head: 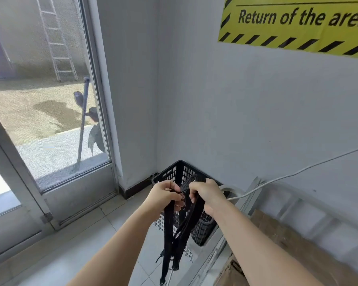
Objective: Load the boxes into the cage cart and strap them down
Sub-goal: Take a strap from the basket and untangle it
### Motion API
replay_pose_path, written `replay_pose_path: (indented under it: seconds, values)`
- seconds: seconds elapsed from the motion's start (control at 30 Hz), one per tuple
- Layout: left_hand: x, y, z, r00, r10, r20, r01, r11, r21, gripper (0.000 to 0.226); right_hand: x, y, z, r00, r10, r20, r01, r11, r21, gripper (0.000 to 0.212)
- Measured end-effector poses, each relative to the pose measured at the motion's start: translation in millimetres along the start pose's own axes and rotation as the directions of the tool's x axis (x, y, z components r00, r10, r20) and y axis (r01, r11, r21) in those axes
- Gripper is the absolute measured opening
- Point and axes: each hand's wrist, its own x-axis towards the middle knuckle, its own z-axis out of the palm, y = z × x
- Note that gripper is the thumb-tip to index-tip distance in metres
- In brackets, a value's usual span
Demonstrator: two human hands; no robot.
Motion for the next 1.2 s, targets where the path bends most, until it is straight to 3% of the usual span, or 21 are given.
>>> replay_pose_path:
  seconds: [0.17,0.23,0.3,0.4,0.5,0.57,0.63,0.73,0.87,1.0,1.13,1.2]
  values:
    - [-5,-6,4,0.991,-0.023,0.135,0.013,0.997,0.07,0.024,0,-1,2,0.997,-0.04,0.065,0.033,0.993,0.111,0.024]
    - [-7,-6,2,0.977,-0.036,0.21,0.026,0.999,0.047,0.026,4,2,0,0.992,-0.09,0.086,0.079,0.99,0.12,0.033]
    - [-8,-7,0,0.958,-0.041,0.284,0.035,0.999,0.027,0.019,8,5,-2,0.986,-0.143,0.081,0.14,0.989,0.04,0.044]
    - [-10,-5,1,0.95,-0.037,0.31,0.009,0.996,0.09,0.017,7,5,-5,0.978,-0.203,0.057,0.209,0.967,-0.144,0.021]
    - [-11,-2,1,0.97,-0.014,0.242,-0.027,0.986,0.164,0.02,7,7,-8,0.976,-0.216,-0.024,0.196,0.921,-0.336,0.018]
    - [-12,0,-1,0.982,-0.001,0.19,-0.022,0.992,0.121,0.024,8,8,-11,0.97,-0.225,-0.089,0.166,0.886,-0.433,0.025]
    - [-9,3,-4,0.999,0.004,0.05,-0.007,0.997,0.074,0.029,12,10,-15,0.971,-0.202,-0.131,0.124,0.886,-0.447,0.026]
    - [2,4,-15,0.977,0.003,-0.212,0.004,0.999,0.032,0.023,17,11,-21,0.974,-0.114,-0.193,0.039,0.934,-0.356,0.022]
    - [8,9,-37,0.881,0.044,-0.471,-0.062,0.998,-0.023,0.034,20,17,-29,0.964,-0.076,-0.254,0.017,0.974,-0.228,0.02]
    - [3,18,-44,0.806,0.162,-0.569,-0.169,0.985,0.039,0.036,21,21,-30,0.939,-0.071,-0.337,0.043,0.995,-0.089,0.038]
    - [-6,31,-41,0.76,0.232,-0.607,-0.364,0.926,-0.102,0.025,18,14,-37,0.896,-0.092,-0.434,0.159,0.98,0.12,0.012]
    - [-5,33,-41,0.74,0.277,-0.613,-0.378,0.925,-0.038,0.018,21,13,-41,0.889,-0.073,-0.452,0.177,0.965,0.193,0.01]
